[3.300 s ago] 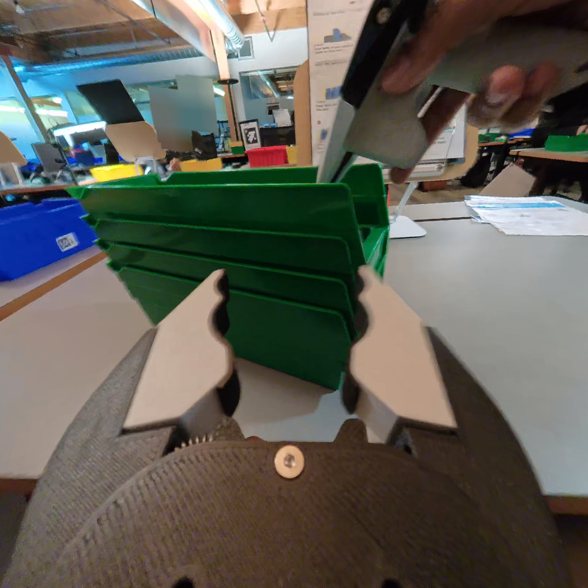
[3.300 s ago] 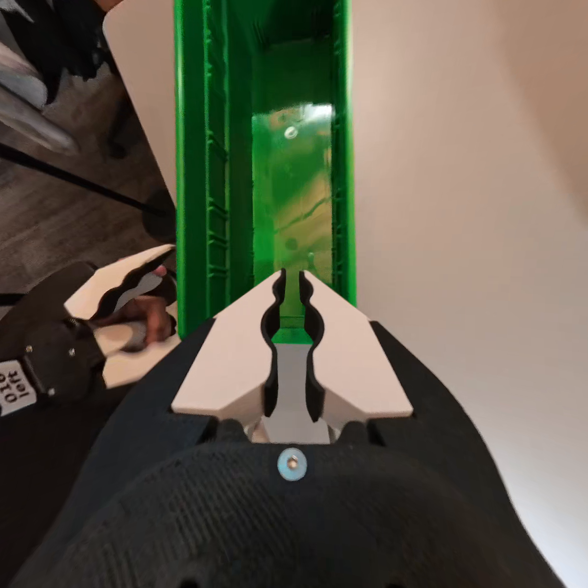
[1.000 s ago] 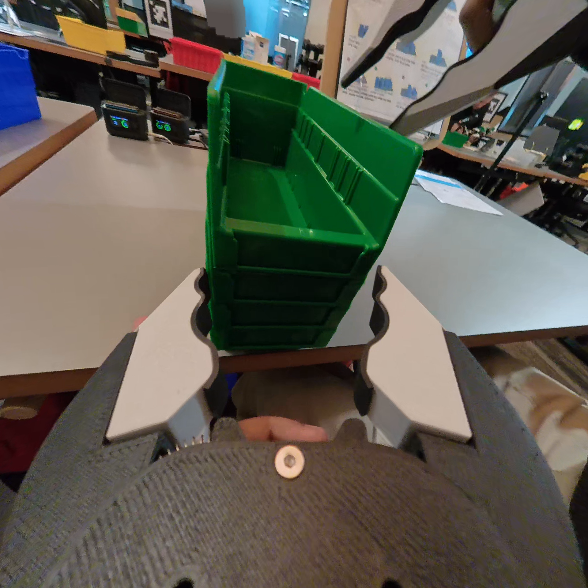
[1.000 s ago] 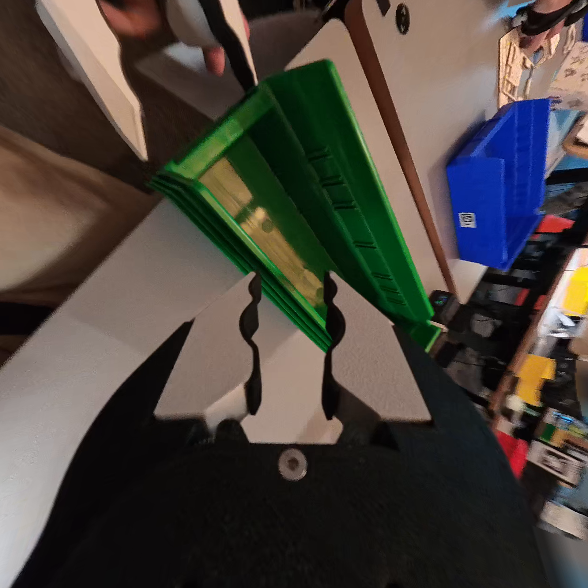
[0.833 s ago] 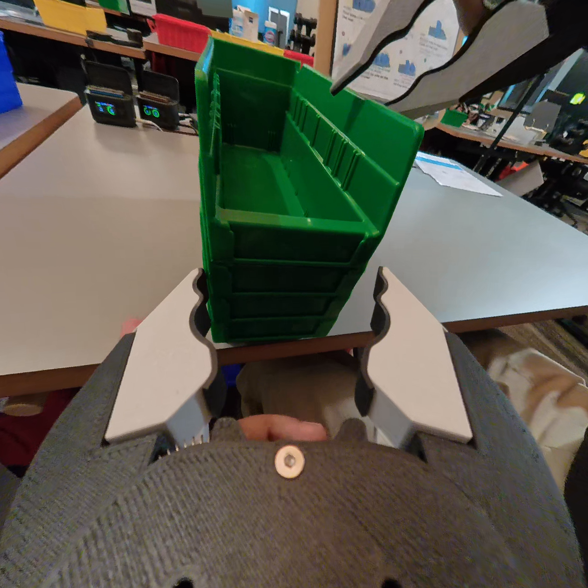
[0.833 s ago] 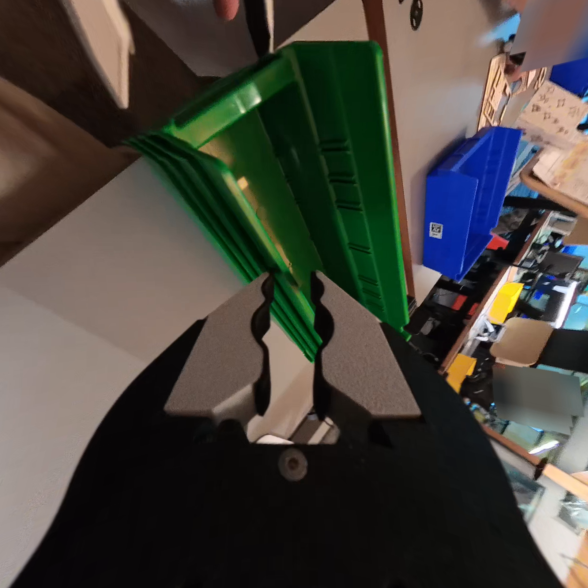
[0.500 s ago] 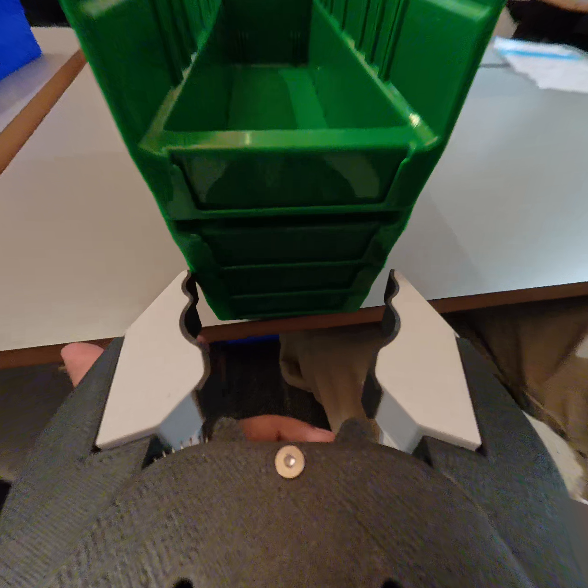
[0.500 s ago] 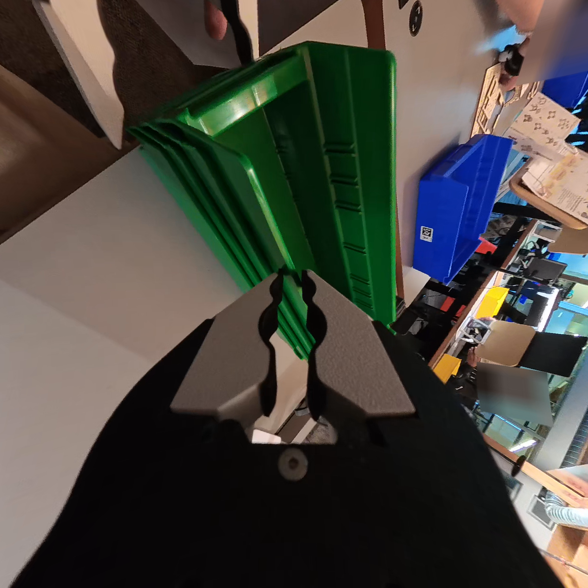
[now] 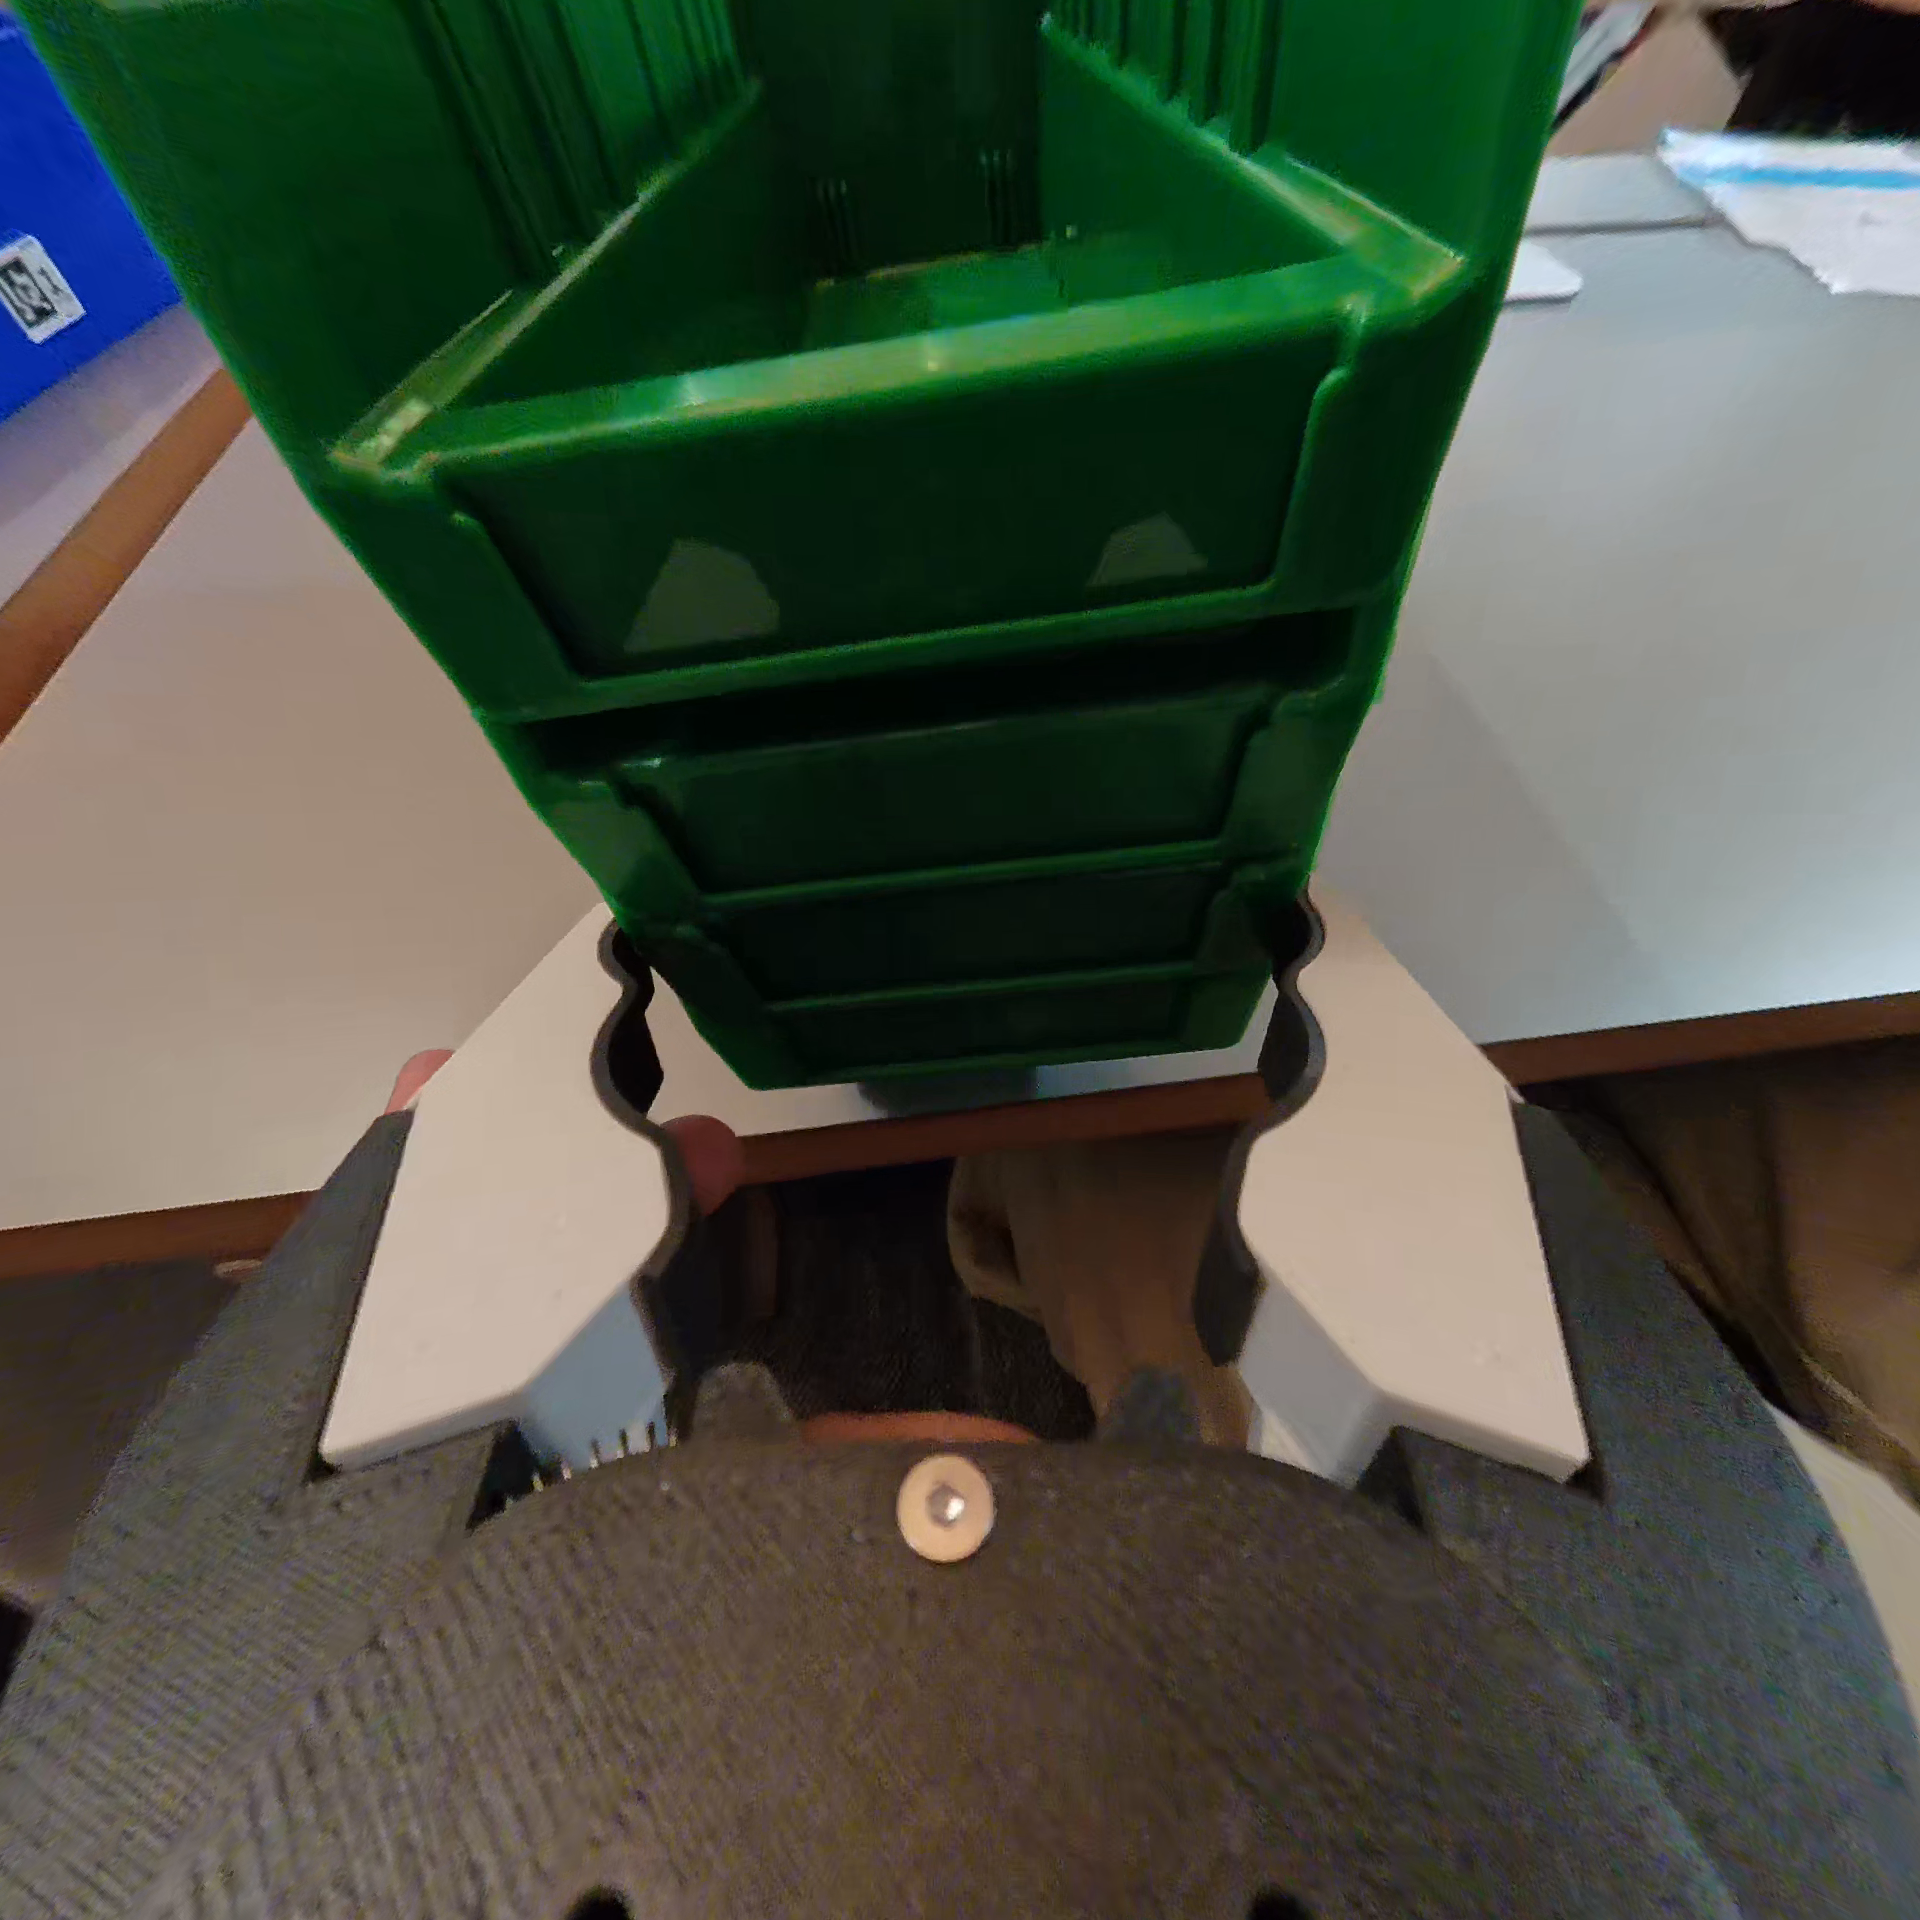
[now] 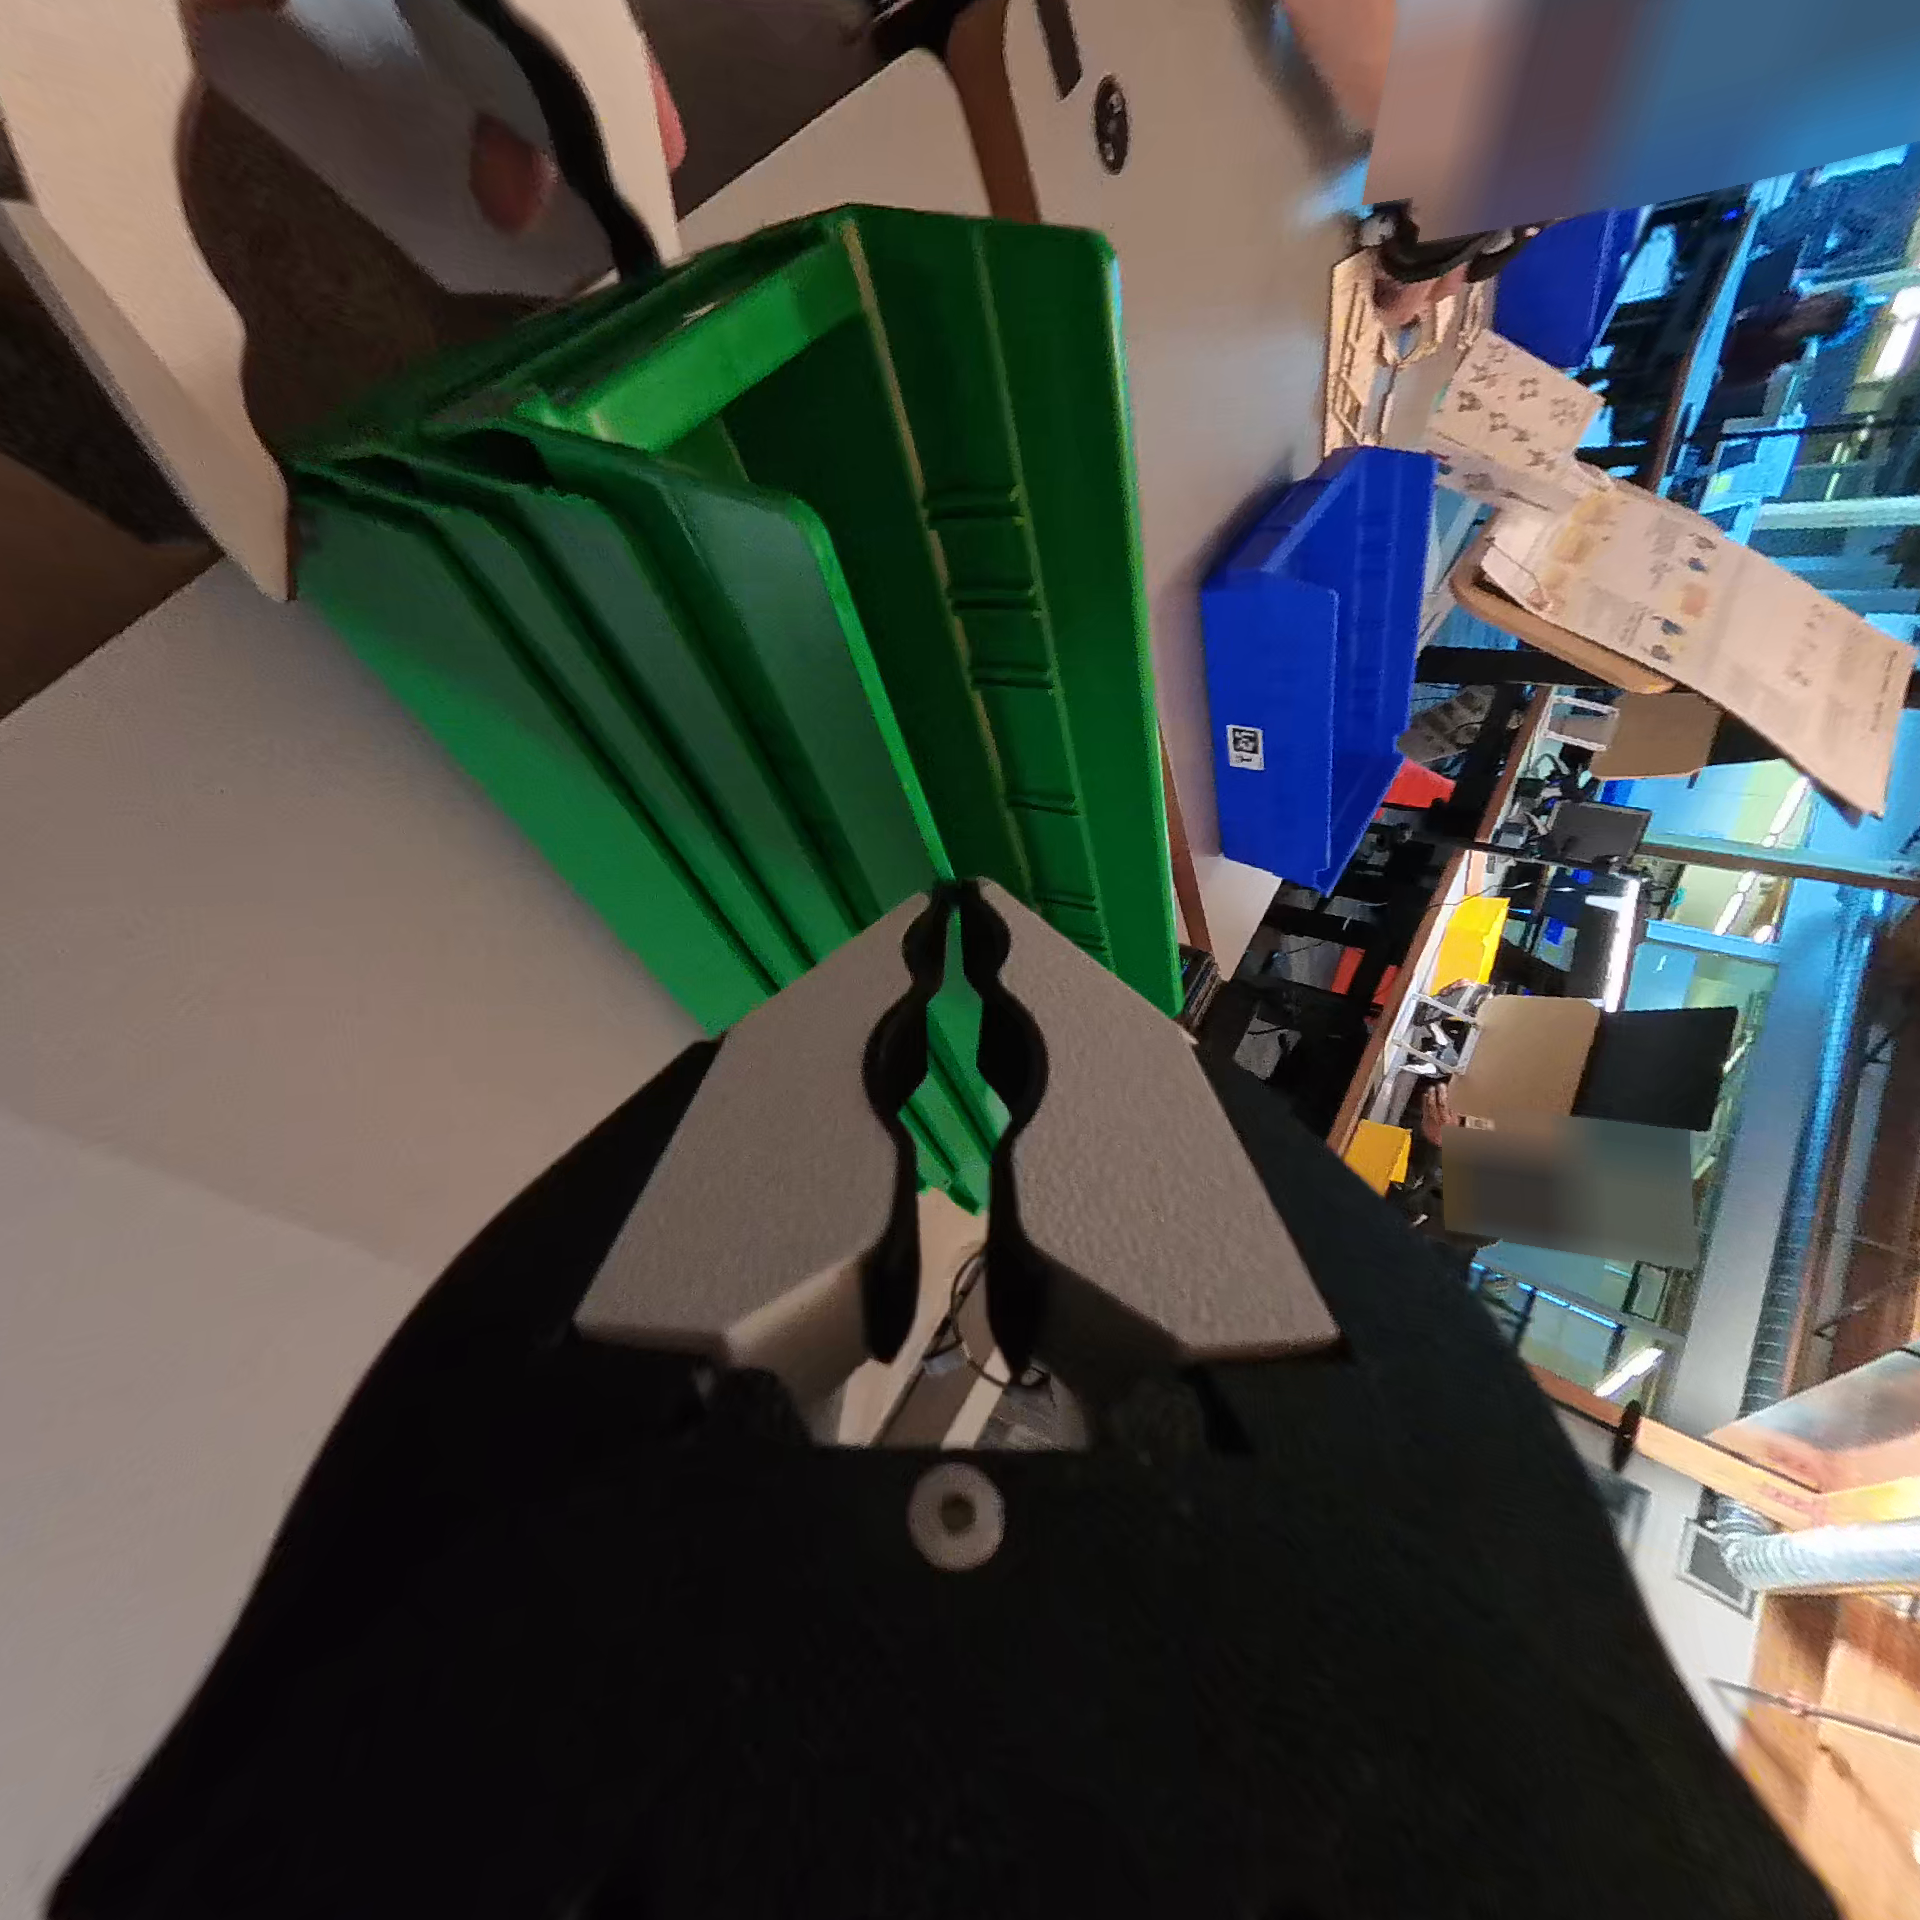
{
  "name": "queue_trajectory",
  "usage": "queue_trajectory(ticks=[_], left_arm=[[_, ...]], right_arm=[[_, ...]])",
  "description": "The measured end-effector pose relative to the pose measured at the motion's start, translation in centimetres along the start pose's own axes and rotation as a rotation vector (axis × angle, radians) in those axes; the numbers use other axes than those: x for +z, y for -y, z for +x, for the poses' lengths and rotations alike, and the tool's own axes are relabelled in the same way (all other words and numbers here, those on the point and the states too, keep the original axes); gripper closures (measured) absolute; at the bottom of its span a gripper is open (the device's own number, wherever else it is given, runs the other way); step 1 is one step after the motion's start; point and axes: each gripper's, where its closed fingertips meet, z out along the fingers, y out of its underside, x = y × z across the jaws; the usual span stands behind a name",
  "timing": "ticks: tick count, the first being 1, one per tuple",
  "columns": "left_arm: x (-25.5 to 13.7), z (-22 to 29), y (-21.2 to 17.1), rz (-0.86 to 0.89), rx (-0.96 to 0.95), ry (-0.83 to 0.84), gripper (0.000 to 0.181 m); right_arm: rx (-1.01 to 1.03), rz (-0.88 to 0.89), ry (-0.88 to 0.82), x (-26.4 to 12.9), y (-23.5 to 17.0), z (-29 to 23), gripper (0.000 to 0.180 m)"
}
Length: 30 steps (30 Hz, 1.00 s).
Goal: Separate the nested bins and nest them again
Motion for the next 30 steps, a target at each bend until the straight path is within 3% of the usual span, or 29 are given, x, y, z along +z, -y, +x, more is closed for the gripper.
queue_trajectory(ticks=[5, 10, 17, 22, 30], left_arm=[[0.3, 0.6, -0.3, -0.025, -0.011, -0.031, 0.061], [0.6, 0.5, -0.8, -0.058, -0.027, -0.025, 0.063], [1.0, 0.6, -0.8, -0.079, 0.015, 0.016, 0.063], [1.2, 0.8, -0.9, -0.092, 0.040, 0.034, 0.064], [1.3, 0.8, -1.0, -0.105, 0.071, 0.059, 0.065]], right_arm=[[-0.028, 0.012, -0.034, -0.2, 0.0, -0.1, 0.179], [-0.105, 0.056, -0.204, 0.0, 0.1, -0.2, 0.180], [0.000, 0.073, -0.351, -0.4, -0.6, -0.4, 0.180], [0.143, 0.108, -0.337, -0.7, -1.0, -0.7, 0.180], [0.474, 0.257, -0.108, -1.4, -1.6, -2.1, 0.174]])
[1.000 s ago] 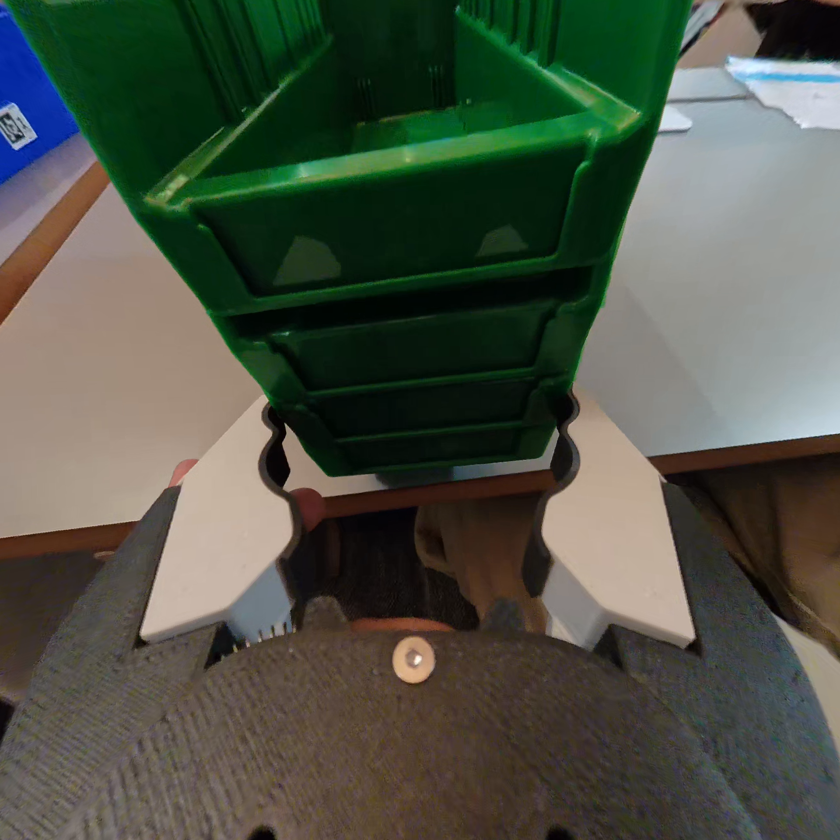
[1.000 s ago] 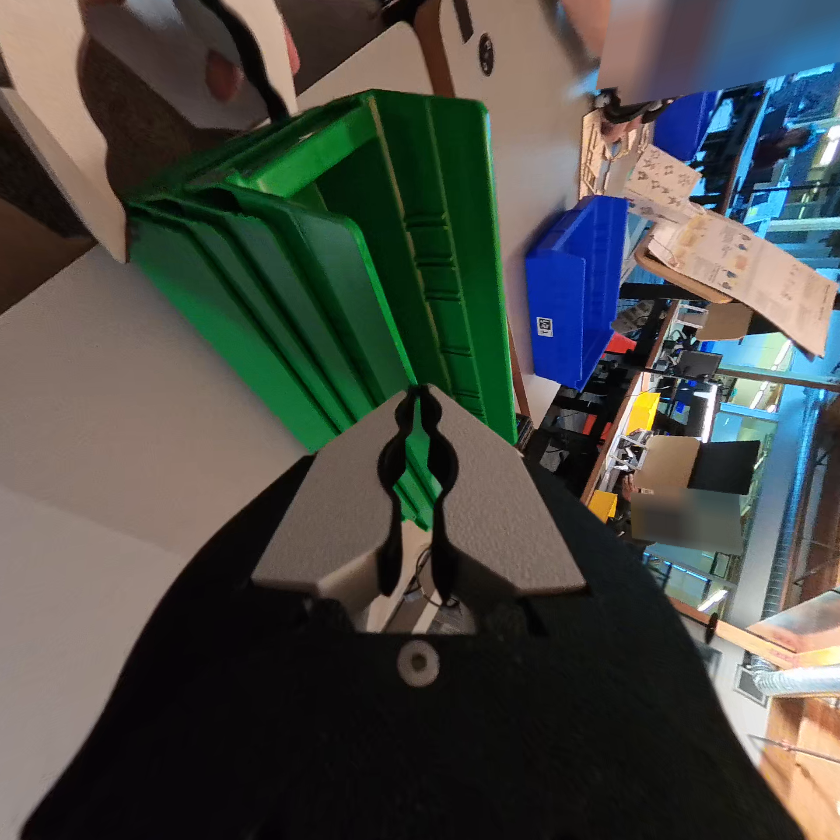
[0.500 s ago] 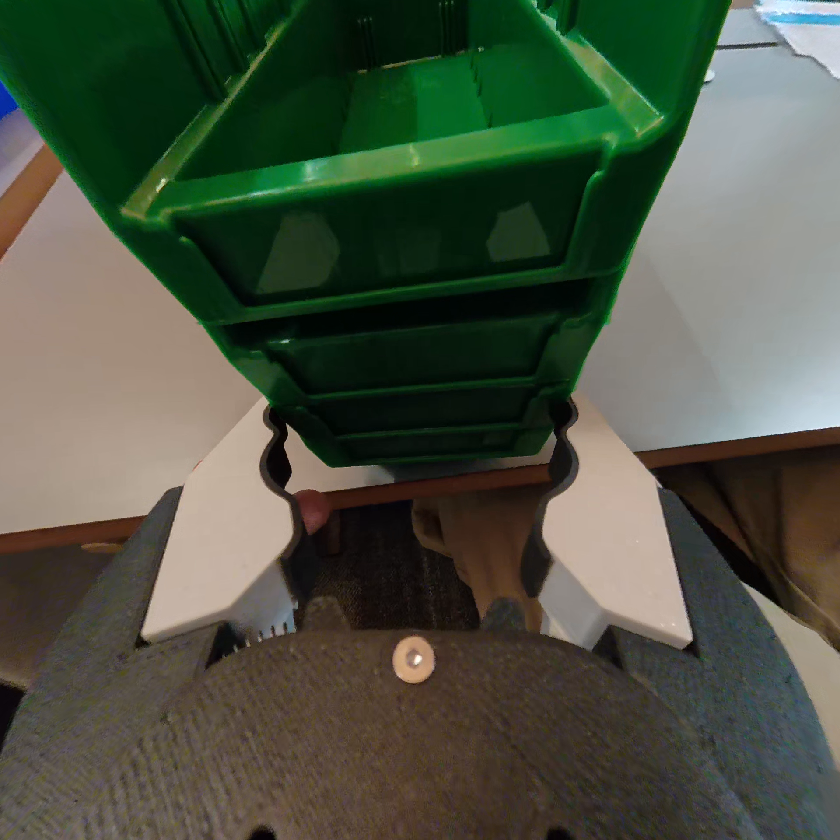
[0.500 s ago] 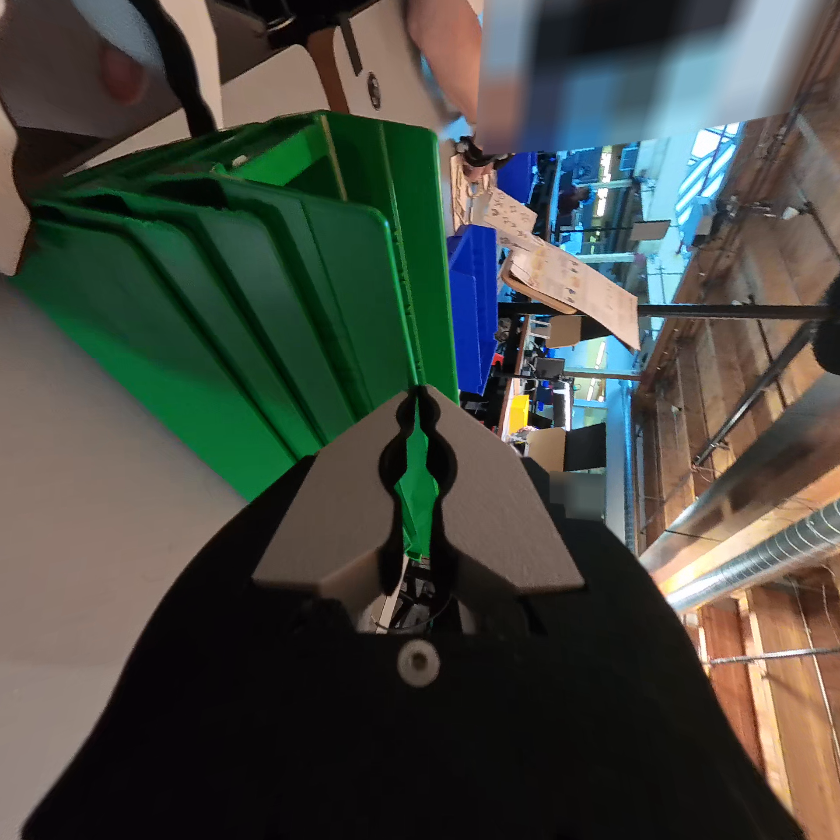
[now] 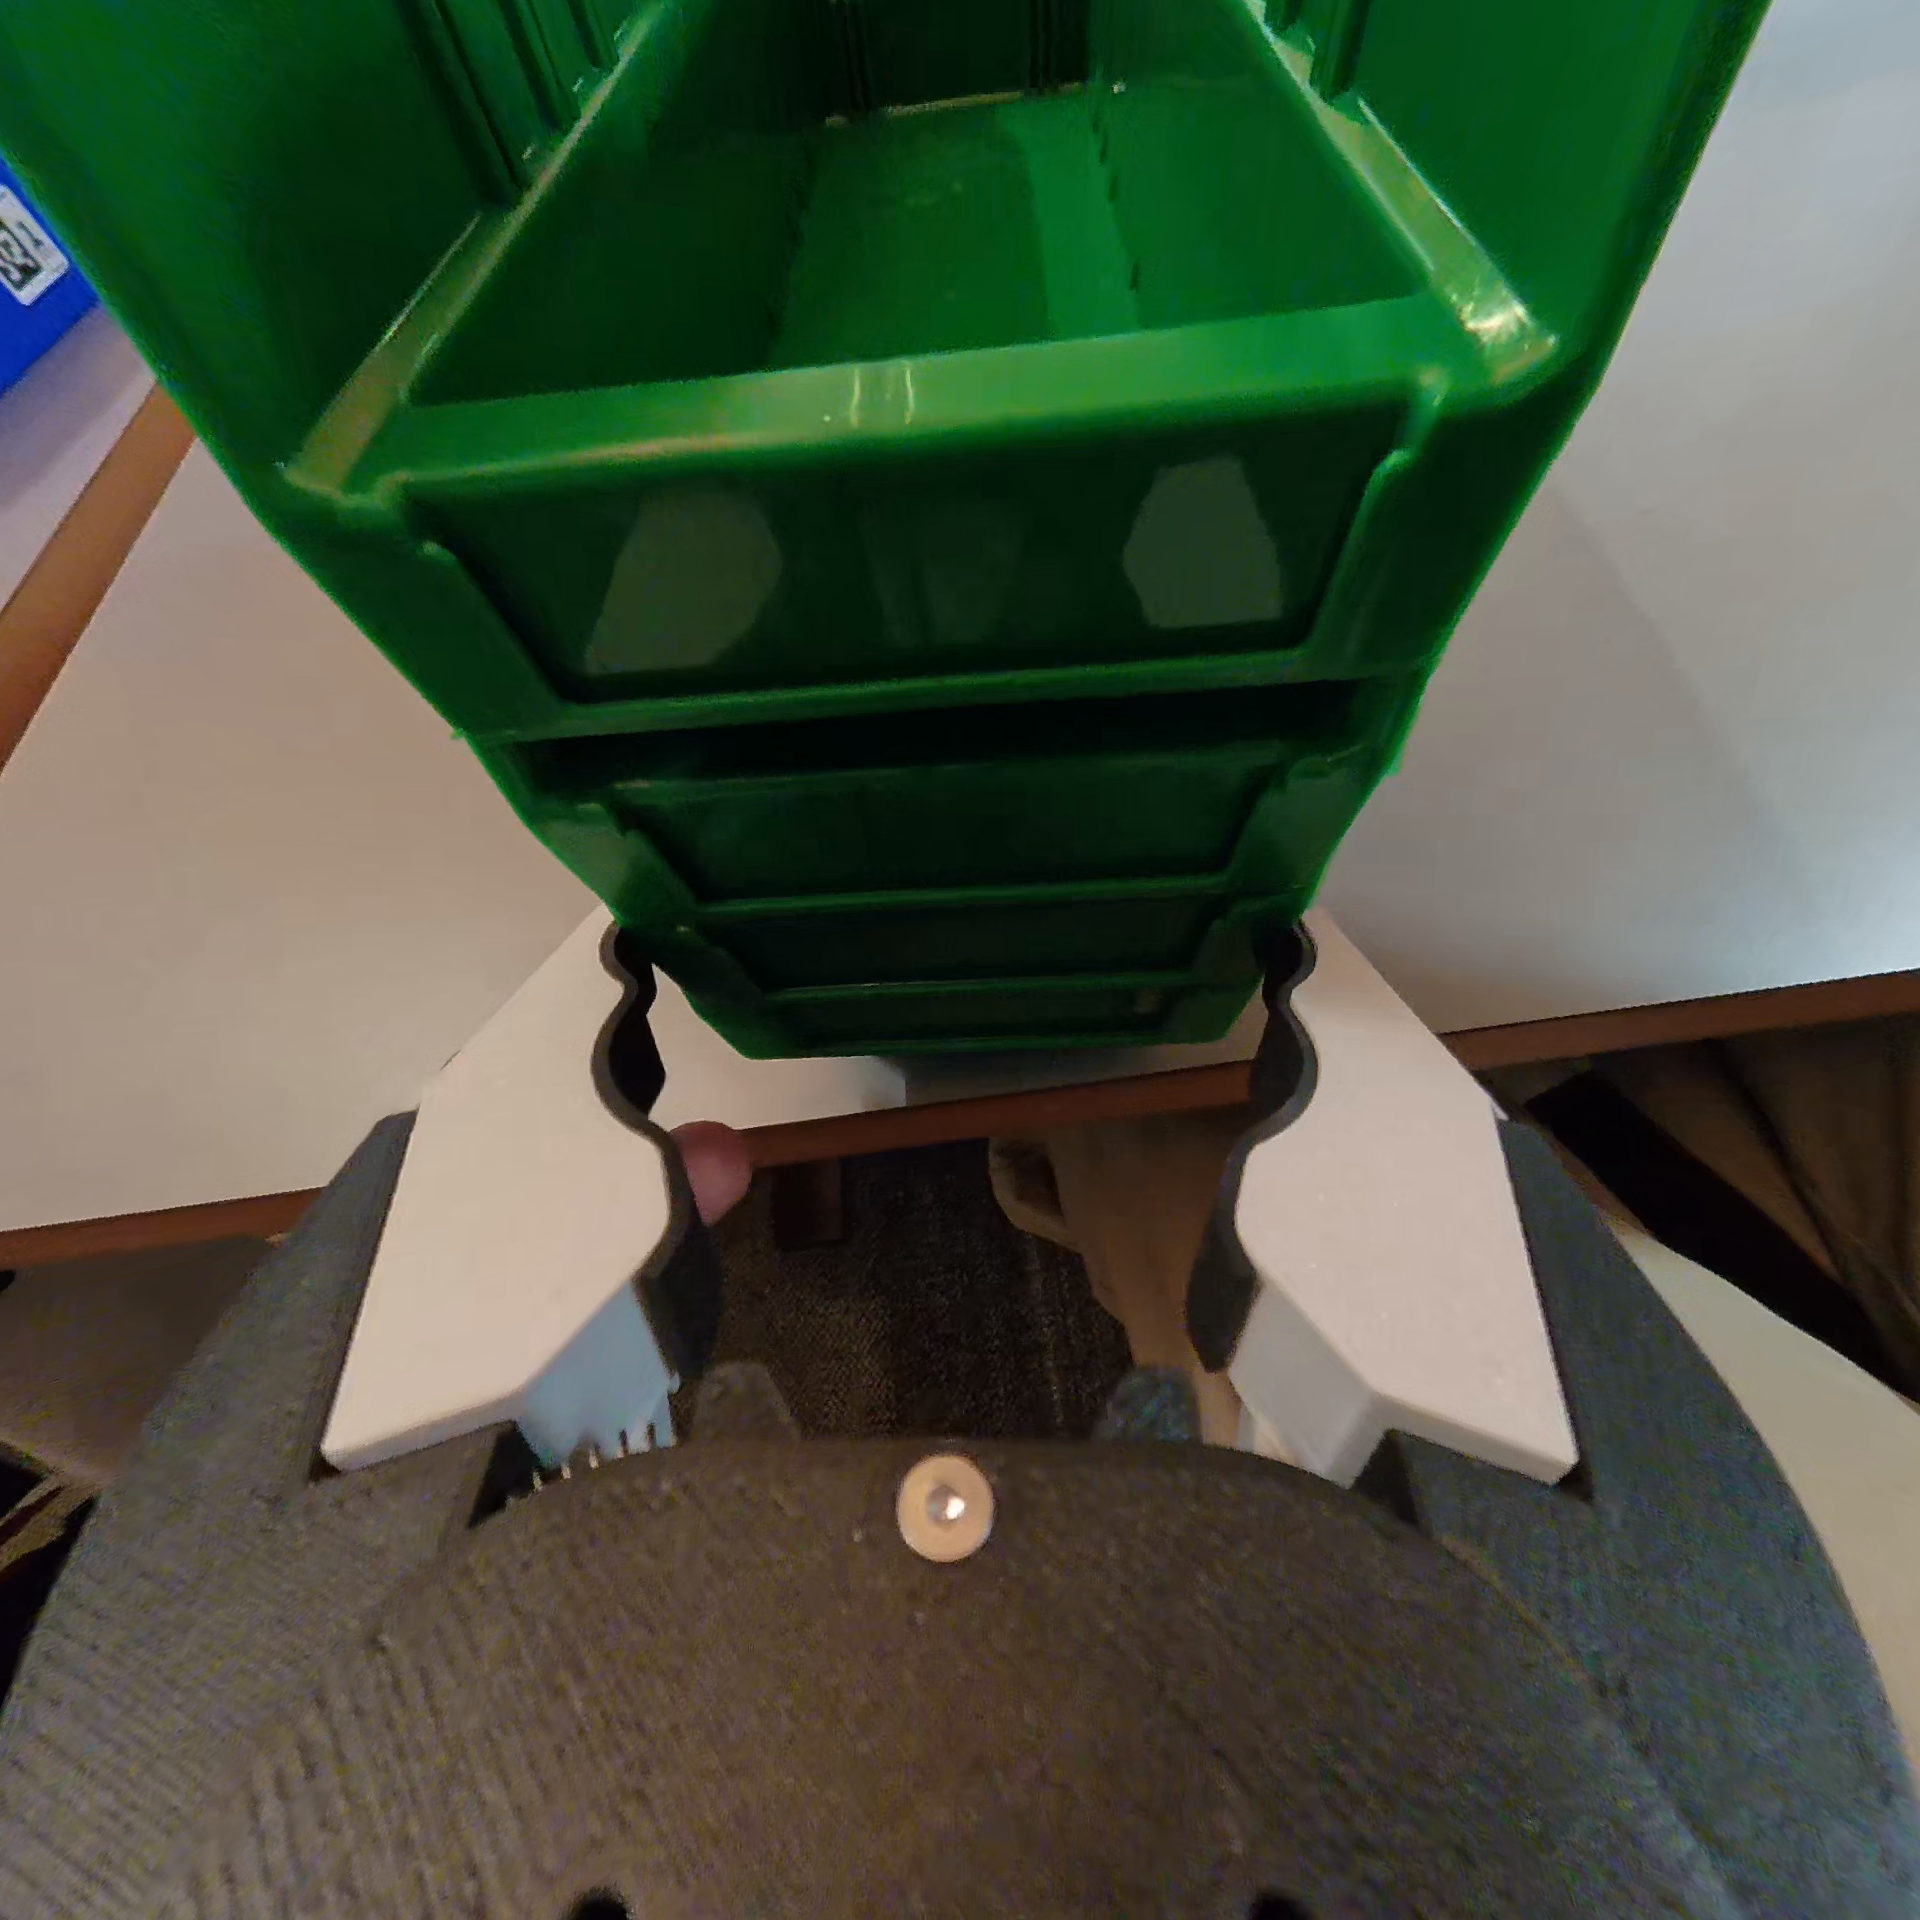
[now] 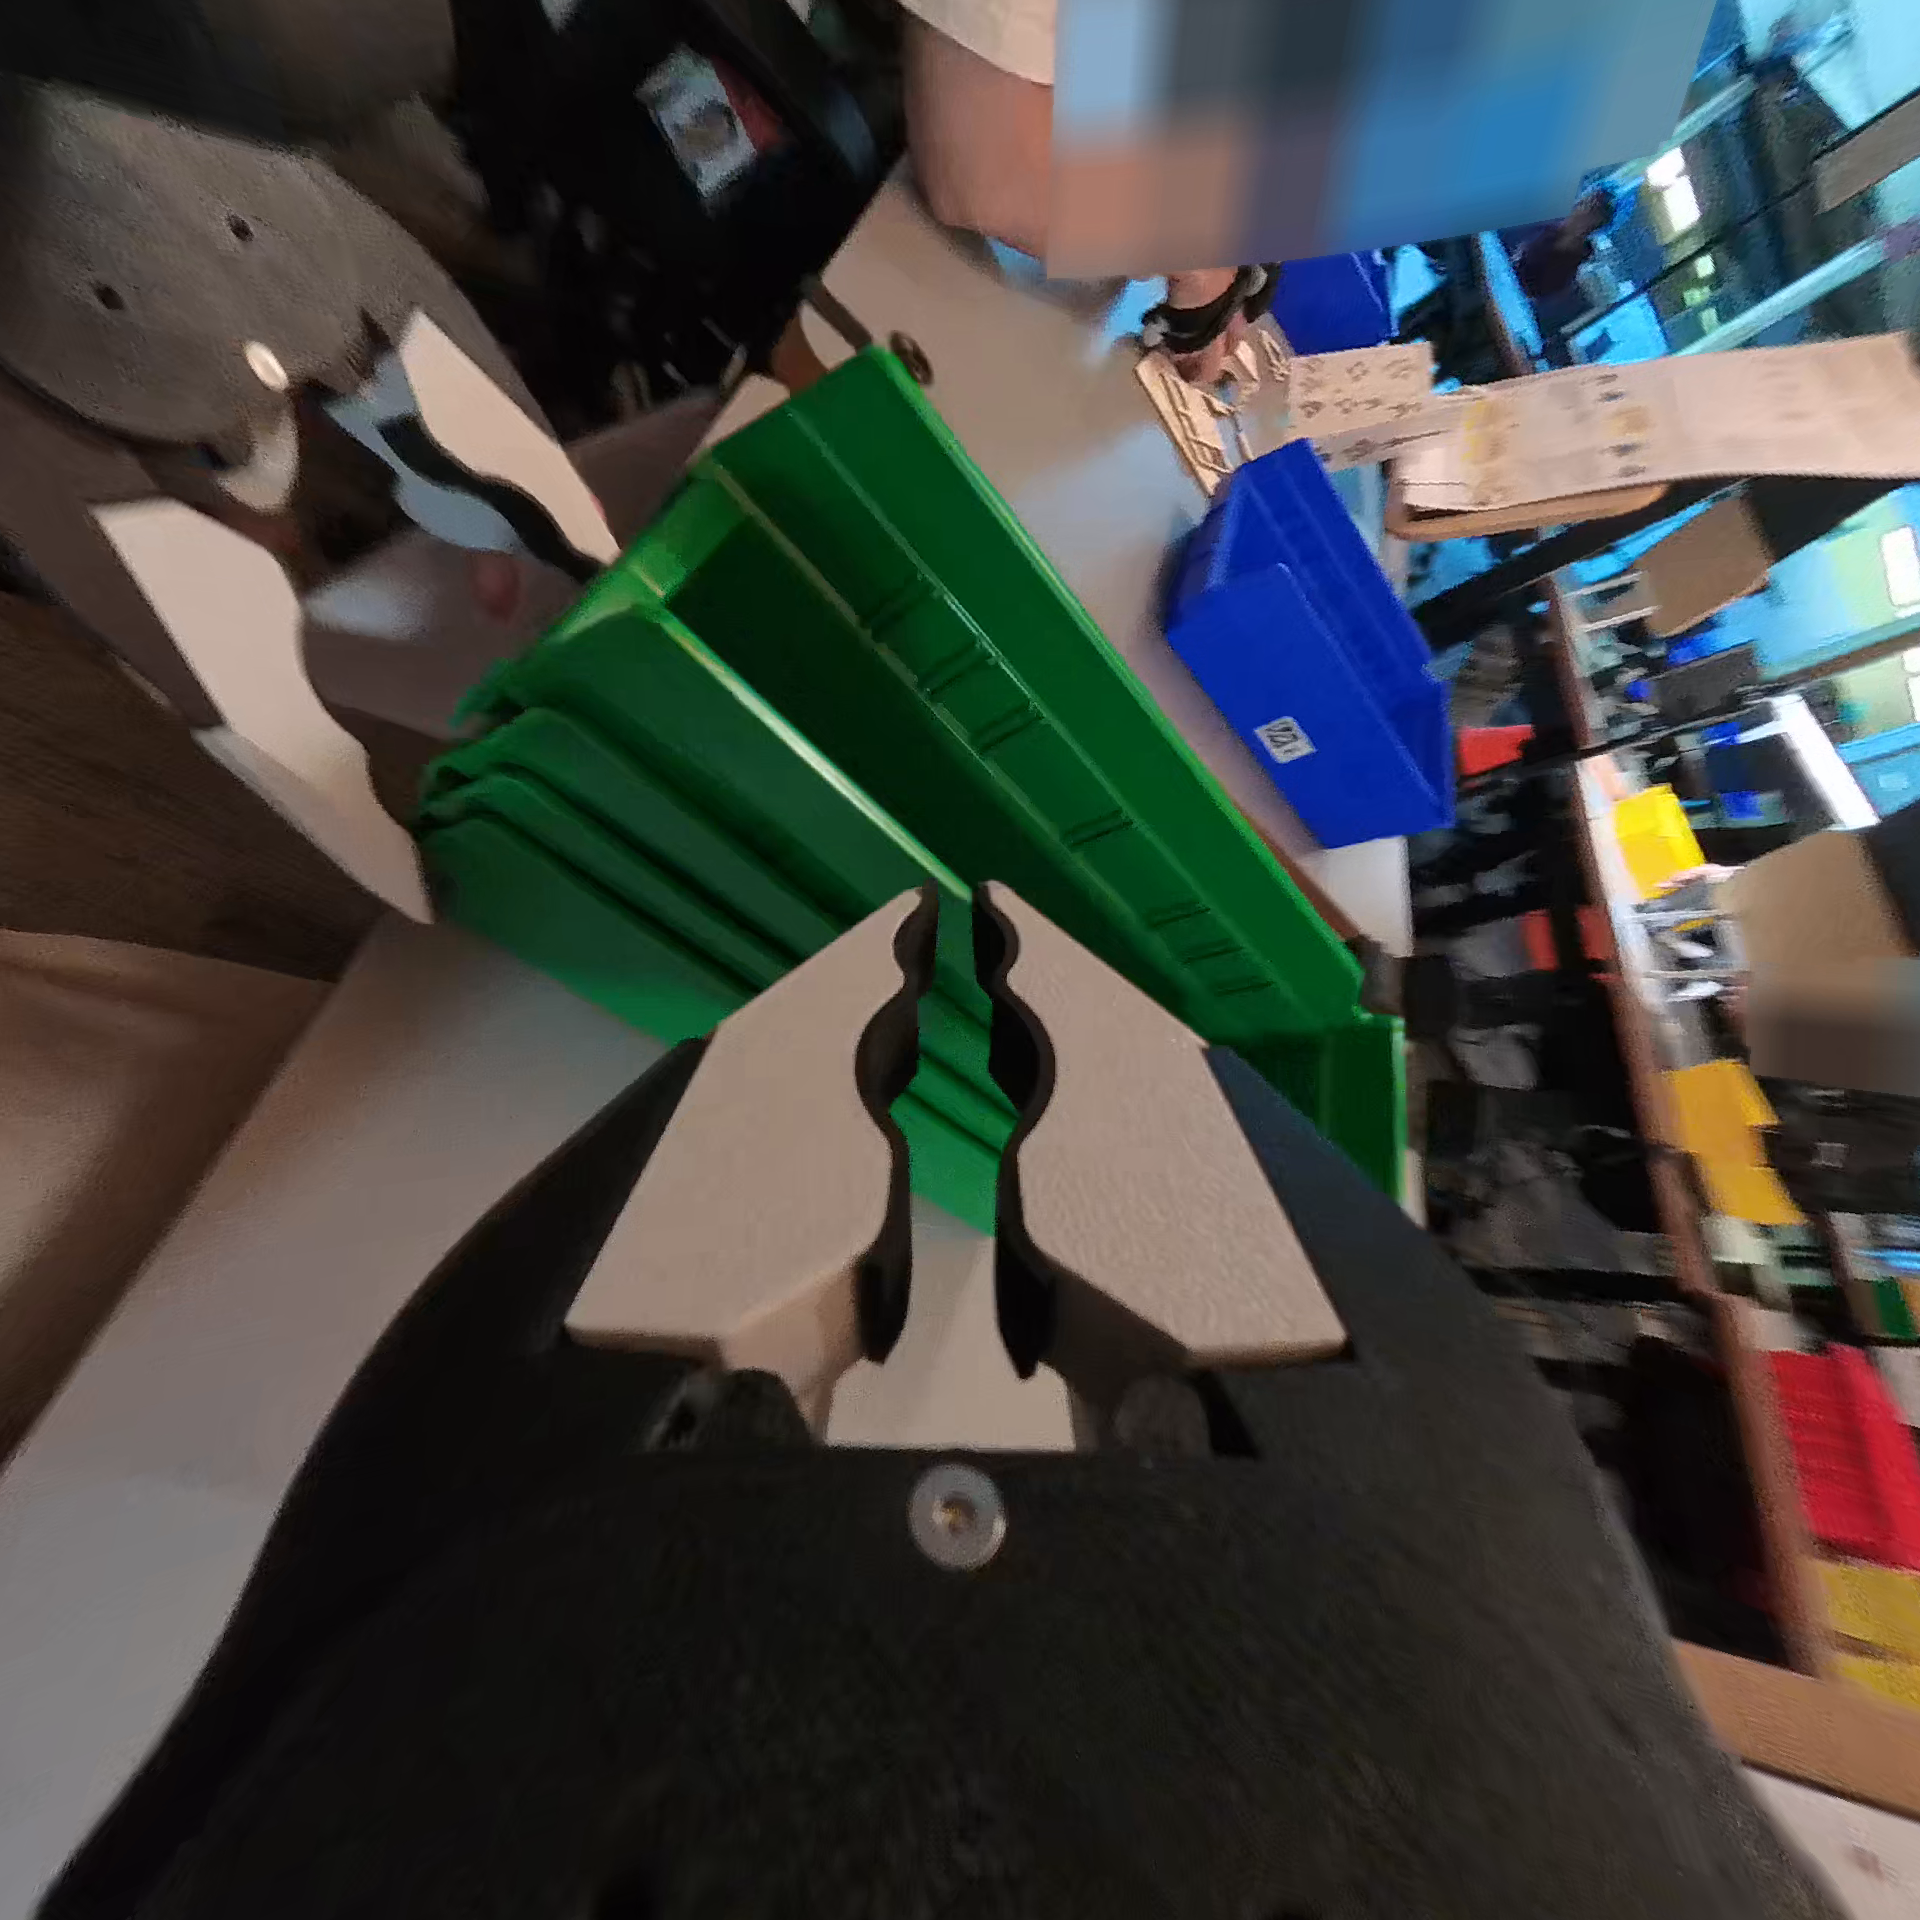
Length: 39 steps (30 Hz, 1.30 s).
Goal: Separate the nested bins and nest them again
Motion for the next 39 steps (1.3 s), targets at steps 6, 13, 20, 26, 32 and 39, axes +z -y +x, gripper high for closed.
queue_trajectory(ticks=[6, 13, 20, 26, 32, 39], left_arm=[[0.0, 0.0, 0.0, 0.005, 0.002, 0.000, 0.064], [0.1, -0.1, 0.0, 0.003, 0.006, -0.002, 0.064], [0.1, -0.2, 0.0, 0.007, -0.001, -0.008, 0.064], [0.3, -0.2, 0.1, -0.008, -0.018, 0.006, 0.065], [0.4, -0.2, 0.1, -0.007, -0.021, 0.010, 0.065], [0.4, -0.2, 0.1, -0.006, -0.020, 0.012, 0.065]], right_arm=[[0.449, 0.089, -0.092, -1.7, -2.2, 8.4, 0.158], [0.938, -0.194, -0.110, 3.6, -12.9, 15.2, 0.131], [1.070, -0.222, 0.005, 5.7, -14.9, 14.4, 0.173], [1.041, -0.117, 0.025, 4.7, -12.3, 15.9, 0.176], [1.048, 0.014, 0.003, 2.9, -9.4, 17.6, 0.176], [0.955, 0.066, -0.031, 0.1, -6.0, 18.2, 0.177]])
